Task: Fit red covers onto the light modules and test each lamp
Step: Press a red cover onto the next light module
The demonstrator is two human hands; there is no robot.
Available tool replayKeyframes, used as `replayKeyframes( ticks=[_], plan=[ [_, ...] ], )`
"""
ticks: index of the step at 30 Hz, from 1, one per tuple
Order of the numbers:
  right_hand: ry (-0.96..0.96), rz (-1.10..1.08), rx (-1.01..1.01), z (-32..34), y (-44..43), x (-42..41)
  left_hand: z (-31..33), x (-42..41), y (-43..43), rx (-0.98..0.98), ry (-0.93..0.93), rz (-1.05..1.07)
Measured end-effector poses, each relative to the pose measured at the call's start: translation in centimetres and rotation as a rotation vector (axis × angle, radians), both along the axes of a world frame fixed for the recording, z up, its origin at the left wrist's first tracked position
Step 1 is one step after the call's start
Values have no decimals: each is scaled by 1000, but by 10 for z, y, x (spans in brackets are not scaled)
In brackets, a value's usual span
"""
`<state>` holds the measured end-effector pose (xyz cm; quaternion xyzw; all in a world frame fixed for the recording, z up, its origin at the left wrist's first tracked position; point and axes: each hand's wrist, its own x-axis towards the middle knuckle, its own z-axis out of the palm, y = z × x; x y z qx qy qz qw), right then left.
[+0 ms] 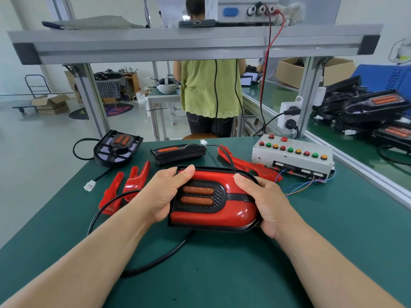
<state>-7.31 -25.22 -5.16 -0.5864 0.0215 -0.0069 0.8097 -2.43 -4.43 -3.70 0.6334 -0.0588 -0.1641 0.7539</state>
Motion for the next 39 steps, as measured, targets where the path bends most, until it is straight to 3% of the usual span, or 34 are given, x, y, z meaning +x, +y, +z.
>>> replayKeyframes(
  ticks=[6, 14, 19, 27, 33, 39],
  plan=[
    [70, 61, 14, 2, -7, 1, 3, 0, 2, 127, -53, 48],
    [98, 43, -52, 5, -9, -2, 0, -7, -4, 110, -16, 107],
    [133, 52, -43, 5, -11, -1, 2, -6, -6, 203, -29, 110],
    [142, 146, 66, 6, -15, 1, 10, -3, 6, 111, 59, -4],
    [66, -165, -235, 6, -19, 7, 14, -6, 14, 247, 153, -178],
    [1, -91, -462, 5, -19, 2, 13, -12, 3, 267, 155, -284]
  ],
)
